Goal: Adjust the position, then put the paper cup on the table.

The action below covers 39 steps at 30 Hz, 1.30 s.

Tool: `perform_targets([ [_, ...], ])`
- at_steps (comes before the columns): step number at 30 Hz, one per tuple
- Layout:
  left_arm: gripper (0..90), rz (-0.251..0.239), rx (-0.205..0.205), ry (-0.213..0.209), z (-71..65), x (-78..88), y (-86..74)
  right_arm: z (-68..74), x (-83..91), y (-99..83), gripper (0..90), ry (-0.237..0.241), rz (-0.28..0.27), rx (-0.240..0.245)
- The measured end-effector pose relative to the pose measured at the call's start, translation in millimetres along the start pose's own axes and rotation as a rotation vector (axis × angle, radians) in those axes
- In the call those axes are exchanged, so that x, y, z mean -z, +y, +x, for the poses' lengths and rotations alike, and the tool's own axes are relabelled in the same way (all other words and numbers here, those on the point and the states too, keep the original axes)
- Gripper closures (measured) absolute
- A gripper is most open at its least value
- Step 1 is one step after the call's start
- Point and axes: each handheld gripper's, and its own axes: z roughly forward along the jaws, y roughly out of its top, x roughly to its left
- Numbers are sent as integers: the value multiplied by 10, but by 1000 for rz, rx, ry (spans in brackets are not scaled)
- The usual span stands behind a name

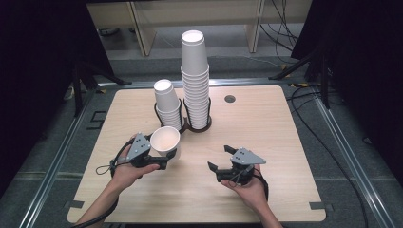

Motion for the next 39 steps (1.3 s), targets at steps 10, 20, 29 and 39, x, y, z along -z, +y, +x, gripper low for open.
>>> perform_targets([
  [10, 123, 0, -4, 98, 130, 168, -81, -165, 184, -39, 149, -75, -22, -28],
  [20, 124, -2, 18, 197, 172, 291, -248, -334, 274, -74, 149, -141, -71, -75],
  [29, 124, 17, 68, 275, 283, 288, -362, -498, 401, -110, 149, -206, -93, -76],
  [39, 124, 12, 75, 351, 387, 275, -420, -478, 430, -143, 149, -236, -60, -81],
])
